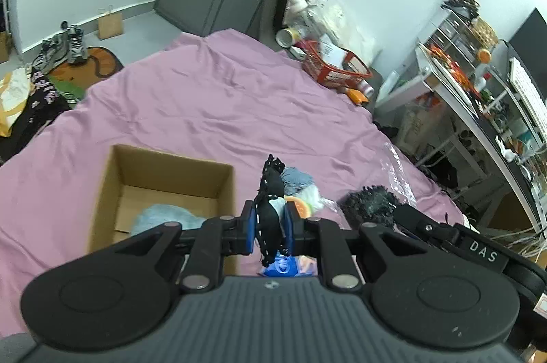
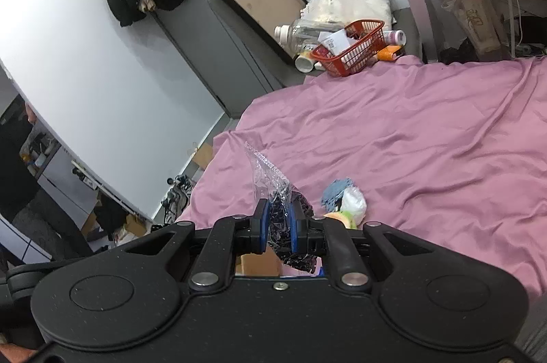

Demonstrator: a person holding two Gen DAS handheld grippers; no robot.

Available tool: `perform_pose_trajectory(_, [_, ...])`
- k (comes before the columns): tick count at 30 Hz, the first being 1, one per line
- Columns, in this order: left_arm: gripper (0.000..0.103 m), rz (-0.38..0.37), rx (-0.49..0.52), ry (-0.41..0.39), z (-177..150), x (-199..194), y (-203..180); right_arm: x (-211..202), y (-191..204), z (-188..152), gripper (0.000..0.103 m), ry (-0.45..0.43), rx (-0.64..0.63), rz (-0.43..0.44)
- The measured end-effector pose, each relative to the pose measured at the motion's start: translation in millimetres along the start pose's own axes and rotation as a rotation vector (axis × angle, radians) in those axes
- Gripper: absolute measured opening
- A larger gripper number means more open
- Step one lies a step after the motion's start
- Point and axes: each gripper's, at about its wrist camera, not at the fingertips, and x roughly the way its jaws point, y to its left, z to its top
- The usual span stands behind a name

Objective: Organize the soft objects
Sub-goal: 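Carry the bagged black plush with the left tool over the box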

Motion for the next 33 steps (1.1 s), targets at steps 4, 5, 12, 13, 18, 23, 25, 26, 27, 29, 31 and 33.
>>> perform_pose_trajectory(4, [0.016,0.013,-0.023,-0.010,3.6,-4.1,17.3,1.1,8.1,-4.7,0.012,0.007,-0.002,-0.011])
perform_pose_trajectory(5, [0.016,0.016,-0.029,-0.012,4.6,-4.8,20.5,1.9,10.1,-5.8,0.012,0.009,-0.002,-0.018])
perform_pose_trajectory(12, [0.016,0.013,-0.043,-0.005,6.9,-0.4,37.0,7.3,22.3,-11.1,0.012,0.020,-0.015,-0.040])
perform_pose_trajectory(13, [0.016,0.013,-0.046,0.000,6.7,2.1,39.4,9.5,22.7,-11.2,0.012,0.023,-0.016,-0.041])
perform_pose_trajectory(18, [0.016,0.021,-0.062,0.008,7.9,11.0,54.2,17.6,33.2,-13.7,0.012,0.036,-0.028,-0.039])
perform_pose_trajectory(23, [0.016,0.043,-0.089,0.017,12.6,20.6,73.5,30.2,46.6,-18.0,0.012,0.059,-0.039,-0.025])
perform_pose_trajectory(25, [0.016,0.053,-0.095,0.019,14.4,23.8,79.2,35.8,51.0,-19.6,0.012,0.069,-0.039,-0.023])
perform_pose_trajectory(26, [0.016,0.055,-0.098,0.021,15.2,25.6,81.6,38.8,52.8,-20.5,0.012,0.075,-0.039,-0.022])
perform_pose_trajectory(27, [0.017,0.058,-0.101,0.024,16.3,27.8,84.3,41.5,54.2,-21.4,0.012,0.080,-0.037,-0.021])
perform_pose_trajectory(29, [0.017,0.074,-0.111,0.029,17.7,31.8,88.7,47.2,56.9,-23.2,0.012,0.091,-0.033,-0.019])
perform_pose_trajectory(31, [0.020,0.102,-0.120,0.033,19.1,37.0,93.8,52.1,59.4,-24.7,0.012,0.099,-0.031,-0.019])
perform_pose_trajectory(33, [0.020,0.107,-0.133,0.052,20.6,42.2,98.0,57.4,62.2,-26.1,0.012,0.107,-0.029,-0.018])
